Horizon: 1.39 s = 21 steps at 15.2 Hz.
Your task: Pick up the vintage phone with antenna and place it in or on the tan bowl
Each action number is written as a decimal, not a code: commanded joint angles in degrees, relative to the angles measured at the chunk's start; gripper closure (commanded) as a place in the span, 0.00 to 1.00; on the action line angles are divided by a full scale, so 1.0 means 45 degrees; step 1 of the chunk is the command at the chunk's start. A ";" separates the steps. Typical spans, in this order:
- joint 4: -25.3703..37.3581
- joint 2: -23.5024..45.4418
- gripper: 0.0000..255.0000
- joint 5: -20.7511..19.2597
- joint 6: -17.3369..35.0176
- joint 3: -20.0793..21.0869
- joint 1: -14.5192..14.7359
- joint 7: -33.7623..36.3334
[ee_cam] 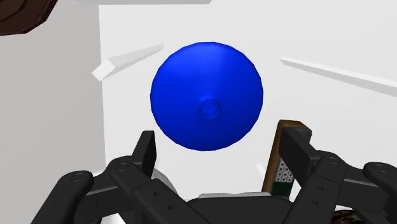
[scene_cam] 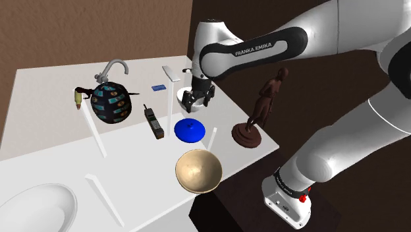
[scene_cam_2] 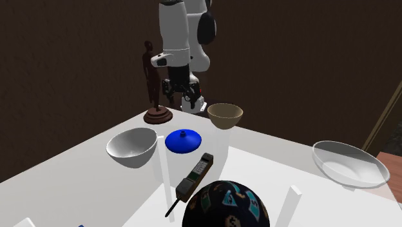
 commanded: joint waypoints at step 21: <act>0.8565 1.0172 0.00 -0.4532 0.1753 -0.0508 0.2395 0.5127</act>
